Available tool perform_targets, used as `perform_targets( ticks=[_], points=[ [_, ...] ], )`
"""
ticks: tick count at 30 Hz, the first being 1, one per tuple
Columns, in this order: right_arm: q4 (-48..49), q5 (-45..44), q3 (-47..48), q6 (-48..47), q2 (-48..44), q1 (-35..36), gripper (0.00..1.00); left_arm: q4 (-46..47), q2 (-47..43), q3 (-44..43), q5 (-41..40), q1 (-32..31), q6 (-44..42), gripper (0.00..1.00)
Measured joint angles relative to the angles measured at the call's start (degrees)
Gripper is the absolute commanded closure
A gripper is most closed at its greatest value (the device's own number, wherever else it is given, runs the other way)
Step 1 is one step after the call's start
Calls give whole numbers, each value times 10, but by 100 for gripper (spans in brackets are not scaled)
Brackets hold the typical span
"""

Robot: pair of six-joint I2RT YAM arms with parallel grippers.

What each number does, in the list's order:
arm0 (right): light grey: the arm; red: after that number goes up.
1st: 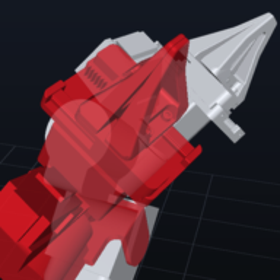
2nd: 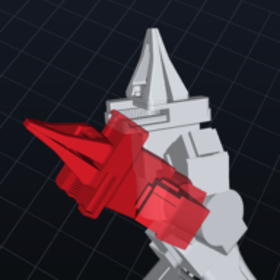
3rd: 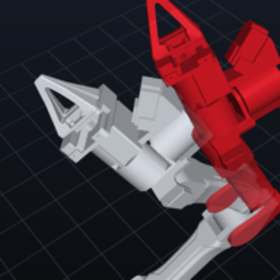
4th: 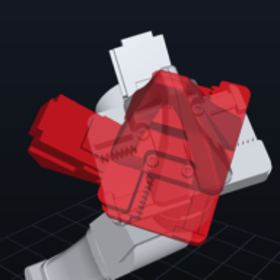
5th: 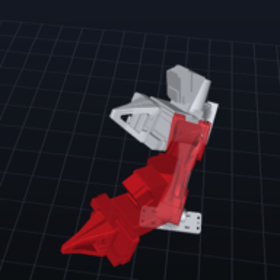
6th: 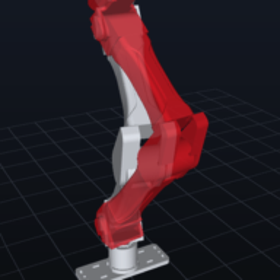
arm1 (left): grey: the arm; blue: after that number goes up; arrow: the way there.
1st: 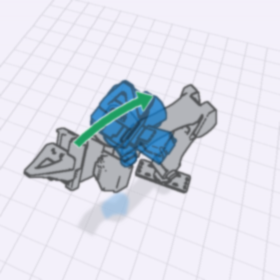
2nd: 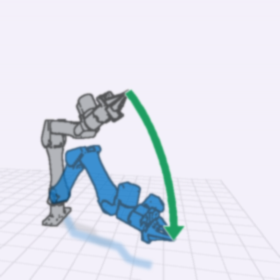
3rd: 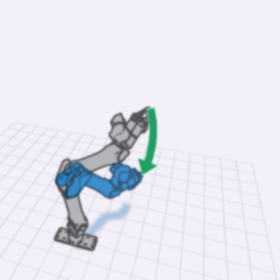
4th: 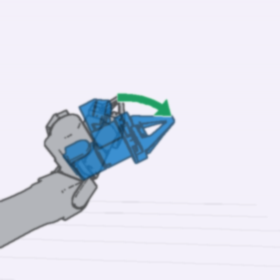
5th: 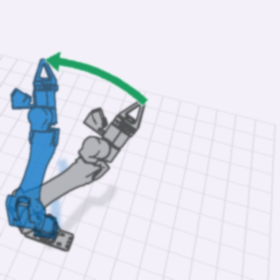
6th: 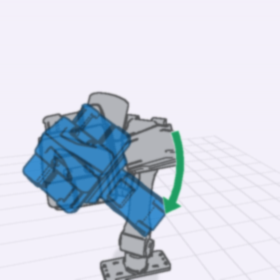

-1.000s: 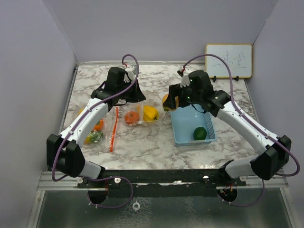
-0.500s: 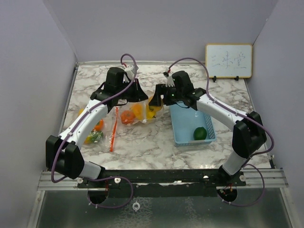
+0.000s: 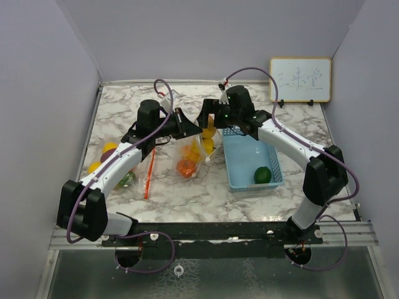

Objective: Place the food in the zip-top bag and seal the zipper
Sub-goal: Place the fake fruit in the zipper food storage bag.

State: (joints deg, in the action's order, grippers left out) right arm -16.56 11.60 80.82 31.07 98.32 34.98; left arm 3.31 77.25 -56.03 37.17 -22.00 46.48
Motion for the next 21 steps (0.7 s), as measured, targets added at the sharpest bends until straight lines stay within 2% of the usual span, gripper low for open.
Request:
perform_targets(
  ticks=[8, 21],
  points=[
    [-20, 16, -2, 2, -12, -2, 0, 27, 2, 19, -5, 0, 19, 100],
    [-88, -31, -28, -7, -138, -3, 0, 86, -6, 36, -27, -2, 36, 100]
  ],
)
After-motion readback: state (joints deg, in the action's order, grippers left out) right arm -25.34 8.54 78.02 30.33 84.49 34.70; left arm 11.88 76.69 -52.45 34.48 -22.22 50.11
